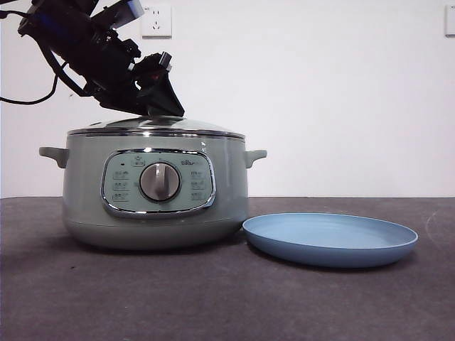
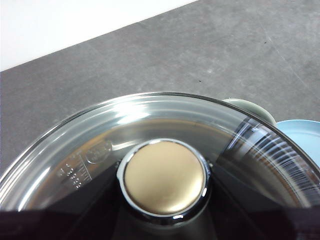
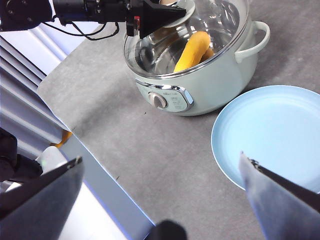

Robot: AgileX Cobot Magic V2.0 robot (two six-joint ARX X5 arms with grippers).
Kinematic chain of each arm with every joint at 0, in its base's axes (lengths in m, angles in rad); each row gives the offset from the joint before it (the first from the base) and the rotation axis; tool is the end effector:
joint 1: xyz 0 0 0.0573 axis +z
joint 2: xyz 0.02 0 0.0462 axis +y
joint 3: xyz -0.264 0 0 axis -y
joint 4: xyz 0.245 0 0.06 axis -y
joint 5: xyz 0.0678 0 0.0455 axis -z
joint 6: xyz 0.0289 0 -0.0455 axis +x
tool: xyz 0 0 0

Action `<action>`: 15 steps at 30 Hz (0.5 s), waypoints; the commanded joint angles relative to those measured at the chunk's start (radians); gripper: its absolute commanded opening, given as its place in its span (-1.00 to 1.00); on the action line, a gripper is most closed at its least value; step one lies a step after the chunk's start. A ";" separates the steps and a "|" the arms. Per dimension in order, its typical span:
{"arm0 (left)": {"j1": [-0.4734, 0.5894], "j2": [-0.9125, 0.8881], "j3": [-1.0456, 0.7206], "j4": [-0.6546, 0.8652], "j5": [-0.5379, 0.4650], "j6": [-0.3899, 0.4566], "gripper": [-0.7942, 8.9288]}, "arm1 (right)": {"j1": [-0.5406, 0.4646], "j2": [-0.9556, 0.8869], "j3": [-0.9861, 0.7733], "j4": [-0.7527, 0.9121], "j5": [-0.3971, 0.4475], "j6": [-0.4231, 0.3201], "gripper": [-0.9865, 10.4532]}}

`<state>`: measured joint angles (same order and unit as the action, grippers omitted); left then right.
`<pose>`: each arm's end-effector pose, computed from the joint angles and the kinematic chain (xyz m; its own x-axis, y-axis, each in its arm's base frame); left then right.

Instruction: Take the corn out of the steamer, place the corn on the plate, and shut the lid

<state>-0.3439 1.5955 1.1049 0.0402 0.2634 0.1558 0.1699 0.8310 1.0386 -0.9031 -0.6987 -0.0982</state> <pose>0.3336 -0.1275 0.2632 0.7305 -0.5382 -0.4203 0.6032 0.7971 0.0277 0.1333 0.0417 0.3501 0.4706 0.7334 -0.4906 -0.6751 0.6573 0.3349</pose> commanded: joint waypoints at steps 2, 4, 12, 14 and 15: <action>-0.003 0.013 -0.003 -0.004 0.000 -0.003 -0.85 | 0.002 0.000 0.005 0.005 0.001 -0.008 0.22; -0.003 0.013 -0.003 0.006 0.002 -0.003 -0.85 | 0.002 0.000 0.005 0.005 0.002 -0.008 0.22; -0.002 0.011 0.045 0.012 0.004 -0.003 -0.85 | 0.002 0.000 0.005 0.005 0.002 -0.008 0.22; -0.001 0.009 0.089 -0.021 0.005 -0.006 -0.85 | 0.002 0.000 0.005 0.005 0.002 -0.008 0.22; -0.001 0.009 0.112 -0.045 0.005 -0.006 -0.85 | 0.002 0.000 0.005 0.005 0.002 -0.008 0.22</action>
<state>-0.3439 1.6108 1.1793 -0.0486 0.2638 0.1555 0.1699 0.8310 1.0386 -0.9031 -0.6983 -0.0982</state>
